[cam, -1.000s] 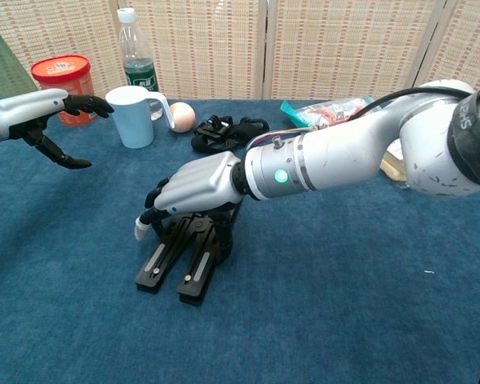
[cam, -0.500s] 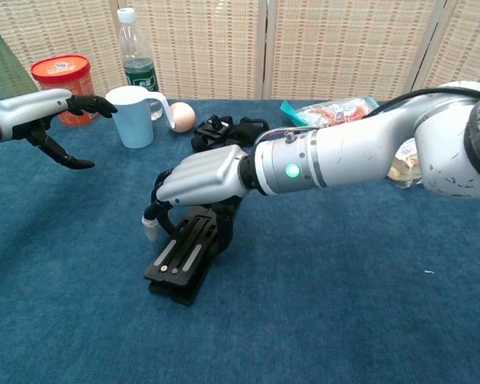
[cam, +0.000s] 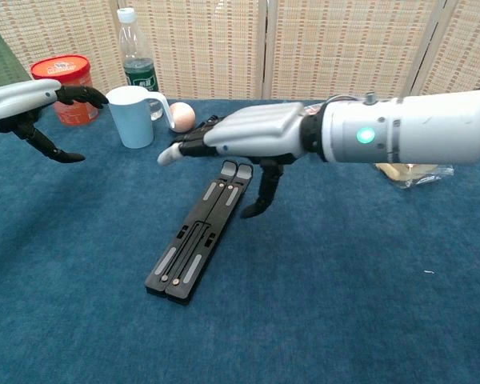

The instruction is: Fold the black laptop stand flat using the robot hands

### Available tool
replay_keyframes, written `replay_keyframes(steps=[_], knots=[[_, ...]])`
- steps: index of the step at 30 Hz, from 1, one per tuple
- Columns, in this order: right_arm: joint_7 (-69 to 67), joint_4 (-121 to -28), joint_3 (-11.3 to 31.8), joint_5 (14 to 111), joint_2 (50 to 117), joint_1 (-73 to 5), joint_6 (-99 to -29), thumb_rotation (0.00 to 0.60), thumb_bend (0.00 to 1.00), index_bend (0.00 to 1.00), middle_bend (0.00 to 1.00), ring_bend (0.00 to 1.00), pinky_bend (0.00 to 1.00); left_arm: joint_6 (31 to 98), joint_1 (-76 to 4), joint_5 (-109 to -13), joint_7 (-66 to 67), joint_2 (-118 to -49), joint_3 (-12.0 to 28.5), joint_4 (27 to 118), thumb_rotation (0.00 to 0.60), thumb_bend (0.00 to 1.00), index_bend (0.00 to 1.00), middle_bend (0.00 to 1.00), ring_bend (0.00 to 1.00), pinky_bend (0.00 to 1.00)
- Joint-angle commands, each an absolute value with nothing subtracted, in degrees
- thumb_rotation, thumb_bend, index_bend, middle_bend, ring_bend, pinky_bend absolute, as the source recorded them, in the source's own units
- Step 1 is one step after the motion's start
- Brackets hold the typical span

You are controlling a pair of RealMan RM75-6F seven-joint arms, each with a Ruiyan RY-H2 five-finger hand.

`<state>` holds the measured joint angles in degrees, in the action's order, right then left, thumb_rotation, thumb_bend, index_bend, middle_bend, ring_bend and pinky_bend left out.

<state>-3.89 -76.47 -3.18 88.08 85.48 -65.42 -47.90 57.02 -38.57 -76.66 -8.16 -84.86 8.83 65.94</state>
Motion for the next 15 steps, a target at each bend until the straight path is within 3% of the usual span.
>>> replay_keyframes(steps=[1, 6, 15], knots=[[9.4, -87.7, -1.9, 77.6, 77.0, -55.0, -56.6, 0.6, 0.14, 0.0, 0.0, 0.0, 0.0, 59.6, -36.5, -76.0, -5.0, -83.4, 8.4, 67.8, 0.6, 0.18, 0.12, 0.12, 0.08, 0.06], [18.0, -93.7, -2.5, 71.9, 73.4, -45.8, -67.3, 0.6, 0.14, 0.0, 0.06, 0.0, 0.0, 63.7, -33.1, -74.4, 0.2, -82.0, 7.9, 70.2, 0.6, 0.18, 0.12, 0.12, 0.08, 0.06], [23.2, -97.9, -4.5, 69.5, 68.5, -32.8, -80.4, 0.6, 0.14, 0.0, 0.06, 0.0, 0.0, 72.2, -26.0, -72.7, 5.3, -77.2, 7.1, 78.6, 0.6, 0.18, 0.12, 0.12, 0.08, 0.06]])
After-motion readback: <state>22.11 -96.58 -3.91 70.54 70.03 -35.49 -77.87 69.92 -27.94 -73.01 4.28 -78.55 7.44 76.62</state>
